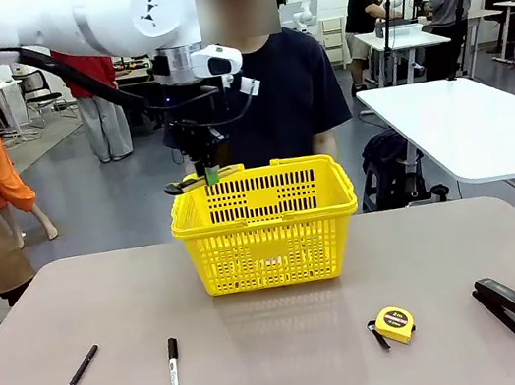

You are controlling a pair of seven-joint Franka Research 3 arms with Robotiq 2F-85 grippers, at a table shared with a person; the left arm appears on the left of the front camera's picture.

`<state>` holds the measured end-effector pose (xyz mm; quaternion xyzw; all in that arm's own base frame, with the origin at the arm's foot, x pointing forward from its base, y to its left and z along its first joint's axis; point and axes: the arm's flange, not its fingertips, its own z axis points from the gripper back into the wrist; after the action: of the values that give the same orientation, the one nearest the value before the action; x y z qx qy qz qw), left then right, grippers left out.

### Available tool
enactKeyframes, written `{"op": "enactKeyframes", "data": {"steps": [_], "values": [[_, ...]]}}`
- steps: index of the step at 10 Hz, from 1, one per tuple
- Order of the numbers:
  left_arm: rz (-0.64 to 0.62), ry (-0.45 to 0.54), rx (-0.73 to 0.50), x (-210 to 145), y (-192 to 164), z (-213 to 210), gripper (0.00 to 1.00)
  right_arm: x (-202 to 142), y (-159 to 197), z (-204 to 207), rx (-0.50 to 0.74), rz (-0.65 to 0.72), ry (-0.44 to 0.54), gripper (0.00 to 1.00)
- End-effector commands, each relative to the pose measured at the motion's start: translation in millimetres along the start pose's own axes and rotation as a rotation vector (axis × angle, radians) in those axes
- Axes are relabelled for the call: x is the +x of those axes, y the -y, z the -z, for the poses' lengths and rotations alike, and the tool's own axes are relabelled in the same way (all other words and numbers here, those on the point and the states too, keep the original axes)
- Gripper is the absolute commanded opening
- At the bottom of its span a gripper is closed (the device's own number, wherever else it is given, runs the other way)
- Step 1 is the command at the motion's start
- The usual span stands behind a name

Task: Place the items the person wants into the basket.
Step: Pick up the item the person points to and place it in the Market Basket.

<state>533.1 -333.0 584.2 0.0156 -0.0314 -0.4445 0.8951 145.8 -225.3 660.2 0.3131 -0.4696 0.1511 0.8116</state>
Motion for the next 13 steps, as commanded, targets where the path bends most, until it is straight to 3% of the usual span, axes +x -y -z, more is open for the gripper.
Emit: {"op": "enactKeyframes", "data": {"steps": [1, 4, 5, 12, 13], "values": [[0.061, 0.005, -0.005, 27, -8, -8, 0.26, -1, -1, 2, 0.024, -0.009, 0.009, 1.0], [0.123, 0.015, -0.064, 32, -10, 1, 0.26, -1, -1, 2, 0.024, -0.009, 0.009, 1.0], [0.061, 0.012, -0.036, 31, -3, 12, 0.26, -1, -1, 2, 0.024, -0.009, 0.009, 1.0], [0.075, 0.012, -0.044, 32, -5, 15, 0.26, -1, -1, 2, 0.024, -0.009, 0.009, 1.0], [0.112, -0.023, -0.043, 37, -10, 25, 0.26, -1, -1, 2, 0.024, -0.009, 0.009, 1.0]]}}
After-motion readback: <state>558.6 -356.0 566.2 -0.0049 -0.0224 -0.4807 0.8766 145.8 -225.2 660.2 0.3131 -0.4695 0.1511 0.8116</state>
